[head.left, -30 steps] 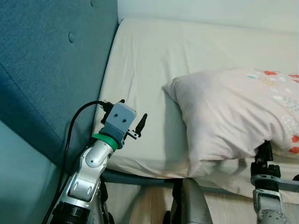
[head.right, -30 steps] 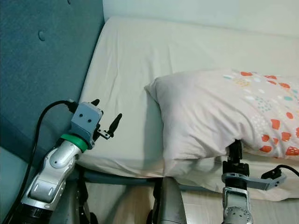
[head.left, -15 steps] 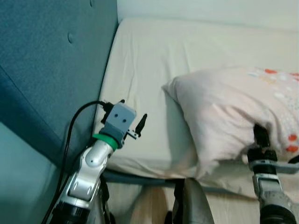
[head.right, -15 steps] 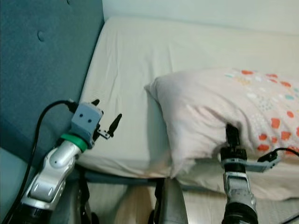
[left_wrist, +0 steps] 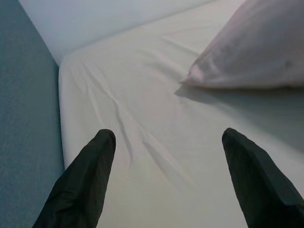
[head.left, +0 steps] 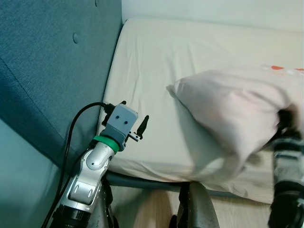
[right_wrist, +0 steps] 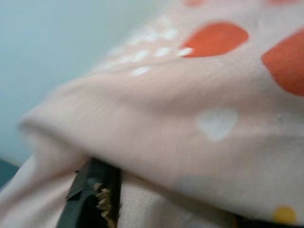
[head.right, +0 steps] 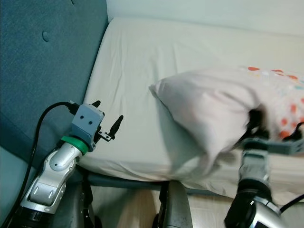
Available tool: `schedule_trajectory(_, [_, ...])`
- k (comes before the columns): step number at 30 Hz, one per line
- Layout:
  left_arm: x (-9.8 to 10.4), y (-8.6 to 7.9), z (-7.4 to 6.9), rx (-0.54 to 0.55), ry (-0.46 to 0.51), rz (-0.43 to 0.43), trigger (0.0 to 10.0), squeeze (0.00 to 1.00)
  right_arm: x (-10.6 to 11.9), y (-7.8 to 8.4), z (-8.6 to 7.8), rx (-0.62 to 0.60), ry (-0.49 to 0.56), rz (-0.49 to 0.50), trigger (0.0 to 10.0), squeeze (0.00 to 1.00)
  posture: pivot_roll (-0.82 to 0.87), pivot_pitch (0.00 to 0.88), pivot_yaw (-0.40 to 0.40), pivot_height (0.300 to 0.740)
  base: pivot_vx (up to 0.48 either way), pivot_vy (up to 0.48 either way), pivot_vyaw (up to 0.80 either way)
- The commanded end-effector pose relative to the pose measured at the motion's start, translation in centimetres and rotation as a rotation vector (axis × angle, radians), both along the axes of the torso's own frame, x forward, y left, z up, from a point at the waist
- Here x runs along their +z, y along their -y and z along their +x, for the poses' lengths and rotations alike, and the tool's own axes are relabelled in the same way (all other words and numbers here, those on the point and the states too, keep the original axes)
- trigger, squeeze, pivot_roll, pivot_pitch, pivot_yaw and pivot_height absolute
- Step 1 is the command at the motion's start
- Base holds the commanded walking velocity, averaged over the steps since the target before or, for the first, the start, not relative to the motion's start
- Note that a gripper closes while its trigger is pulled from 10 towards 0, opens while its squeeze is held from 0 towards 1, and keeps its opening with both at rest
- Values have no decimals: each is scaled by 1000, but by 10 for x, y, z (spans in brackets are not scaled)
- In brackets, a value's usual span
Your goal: Clean up the room
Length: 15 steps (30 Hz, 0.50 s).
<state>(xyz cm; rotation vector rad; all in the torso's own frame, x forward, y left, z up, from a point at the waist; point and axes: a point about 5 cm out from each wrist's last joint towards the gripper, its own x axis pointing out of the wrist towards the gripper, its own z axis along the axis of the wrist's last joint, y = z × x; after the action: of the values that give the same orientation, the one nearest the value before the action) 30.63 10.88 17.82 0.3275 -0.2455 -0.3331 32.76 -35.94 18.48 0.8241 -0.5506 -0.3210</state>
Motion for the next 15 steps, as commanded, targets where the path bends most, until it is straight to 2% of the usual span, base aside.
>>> schedule_trajectory(1, [-6, 0, 1, 7, -23, 11, 10000, 0, 1, 7, -4, -59, -33, -38, 0, 0, 134, 126, -9, 545, 0, 0, 0])
schedule_trajectory(7, [-6, 0, 0, 8, -26, 9, 10000, 0, -1, 17, -10, -160, -106, -42, 0, 0, 134, 126, -9, 545, 0, 0, 0])
schedule_trajectory(9, [-6, 0, 0, 8, -26, 9, 10000, 0, -1, 17, -10, -160, -106, -42, 0, 0, 134, 126, -9, 545, 0, 0, 0])
schedule_trajectory(13, [-7, 1, 1, 5, -29, 7, 10000, 0, 1, 26, -15, -249, -183, -80, 0, 0, 134, 126, -9, 545, 0, 0, 0])
schedule_trajectory(15, [-7, 1, 1, 3, -30, 6, 10000, 0, 4, 35, -20, -315, -224, -83, 0, 0, 134, 126, -9, 545, 0, 0, 0])
